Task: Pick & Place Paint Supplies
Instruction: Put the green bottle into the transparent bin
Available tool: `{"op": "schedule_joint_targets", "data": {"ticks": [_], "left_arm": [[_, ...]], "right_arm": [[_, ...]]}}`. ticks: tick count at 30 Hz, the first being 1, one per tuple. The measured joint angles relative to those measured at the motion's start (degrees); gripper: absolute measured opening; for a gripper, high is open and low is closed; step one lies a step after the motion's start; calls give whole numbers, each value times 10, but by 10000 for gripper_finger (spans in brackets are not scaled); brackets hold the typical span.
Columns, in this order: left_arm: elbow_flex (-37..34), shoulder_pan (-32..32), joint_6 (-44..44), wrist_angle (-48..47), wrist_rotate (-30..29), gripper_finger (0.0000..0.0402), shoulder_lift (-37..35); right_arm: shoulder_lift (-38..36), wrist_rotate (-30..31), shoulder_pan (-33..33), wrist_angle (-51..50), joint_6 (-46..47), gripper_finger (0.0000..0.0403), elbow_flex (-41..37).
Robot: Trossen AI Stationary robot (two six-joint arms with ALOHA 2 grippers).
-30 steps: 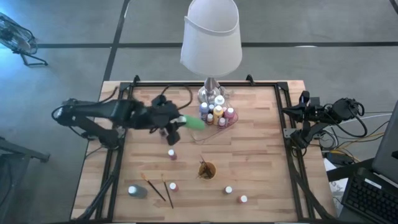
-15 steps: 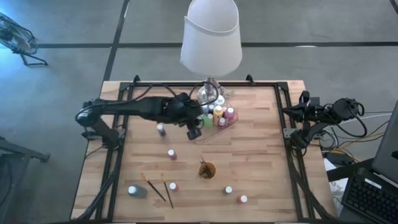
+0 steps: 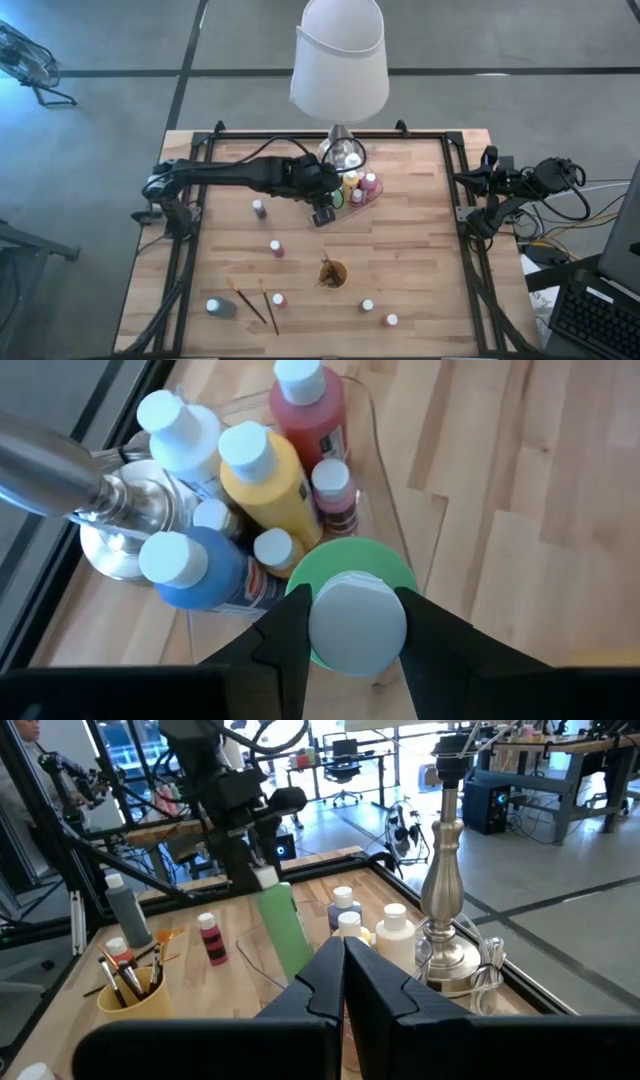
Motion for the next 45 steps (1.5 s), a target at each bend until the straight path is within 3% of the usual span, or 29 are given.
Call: {"op": "schedule_joint_targets", "data": {"ticks": [32,45], "left_arm": [[4,71,63,79,105,131,88],[12,76,94,99,114,140,108]], "right_arm": [[0,0,0,0,0,8,0],[0,0,0,0,0,8,0]]}}
